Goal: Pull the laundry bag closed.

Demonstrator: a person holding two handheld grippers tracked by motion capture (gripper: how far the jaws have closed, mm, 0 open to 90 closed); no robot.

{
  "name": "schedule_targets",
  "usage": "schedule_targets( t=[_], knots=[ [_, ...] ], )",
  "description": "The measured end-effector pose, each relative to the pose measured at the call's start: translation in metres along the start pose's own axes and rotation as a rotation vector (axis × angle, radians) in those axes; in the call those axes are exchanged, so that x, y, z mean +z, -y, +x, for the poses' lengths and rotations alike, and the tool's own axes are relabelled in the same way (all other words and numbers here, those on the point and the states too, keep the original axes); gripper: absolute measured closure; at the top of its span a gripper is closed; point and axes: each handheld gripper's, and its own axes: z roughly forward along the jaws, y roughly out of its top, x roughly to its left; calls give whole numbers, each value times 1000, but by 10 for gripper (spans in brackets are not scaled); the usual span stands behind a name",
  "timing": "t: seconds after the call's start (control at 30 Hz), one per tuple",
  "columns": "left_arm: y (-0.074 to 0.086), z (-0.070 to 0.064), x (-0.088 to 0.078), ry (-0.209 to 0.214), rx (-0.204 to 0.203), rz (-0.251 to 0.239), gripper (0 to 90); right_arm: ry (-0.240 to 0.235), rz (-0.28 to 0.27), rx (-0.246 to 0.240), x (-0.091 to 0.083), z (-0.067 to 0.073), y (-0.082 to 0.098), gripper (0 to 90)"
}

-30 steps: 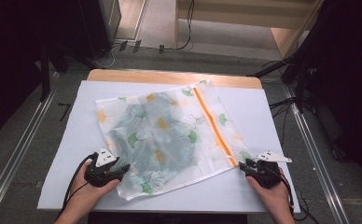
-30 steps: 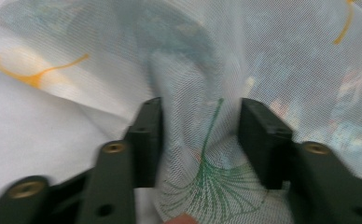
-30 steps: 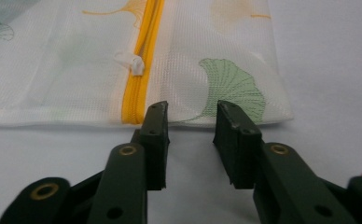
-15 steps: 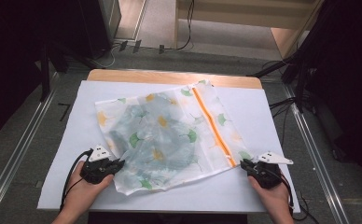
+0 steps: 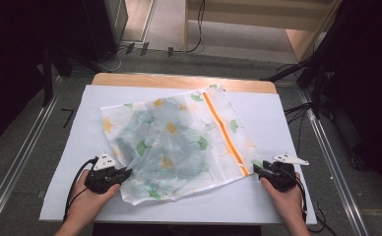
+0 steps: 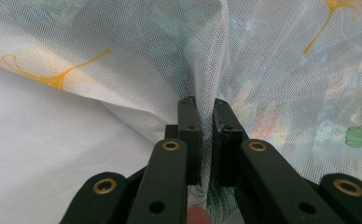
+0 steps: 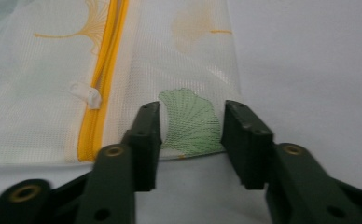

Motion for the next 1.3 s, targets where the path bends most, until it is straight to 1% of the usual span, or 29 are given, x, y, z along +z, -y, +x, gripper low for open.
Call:
schedule_targets(
  t=[0.03,0.1,0.17,0.2,0.3,0.37,0.47,0.6,0.67,0.77,0.83,1.0,1.07,1.17,1.3],
  knots=[
    [0,0,0,4,-8,0,856,-1,2,-3,0,0,0,690],
    [0,1,0,11,-12,0,859,-5,6,-9,1,1,-1,804],
    [0,1,0,13,-12,1,861,-14,12,-10,1,0,-2,874],
    [0,1,0,12,-11,1,862,-21,10,-21,1,0,-1,895],
    [-1,2,-2,7,-2,2,866,-40,9,-50,0,2,0,900],
    [-1,3,-4,7,-10,-7,869,-61,7,-67,-1,4,1,900],
    [0,7,-5,-1,-18,-12,869,-72,8,-74,-4,6,2,900],
    [0,10,-6,-18,-24,-12,868,-97,7,-67,-8,10,7,900],
    [0,14,-6,-24,-32,-22,868,-100,5,-74,-11,12,10,900],
    [0,18,-6,-29,-44,-30,867,-126,8,-68,-16,15,13,900],
    [-1,21,-6,-38,-45,-29,867,-128,10,-71,-18,18,16,900],
    [-2,26,-4,-50,-65,-38,867,-153,12,-78,-21,23,19,900],
    [-3,28,-4,-60,-63,-38,866,-161,16,-84,-22,26,20,900],
    [-3,33,-5,-71,-77,-45,866,-183,24,-84,-24,30,22,900],
    [-2,40,-7,-89,-90,-50,865,-199,26,-91,-28,36,24,900]
  ],
)
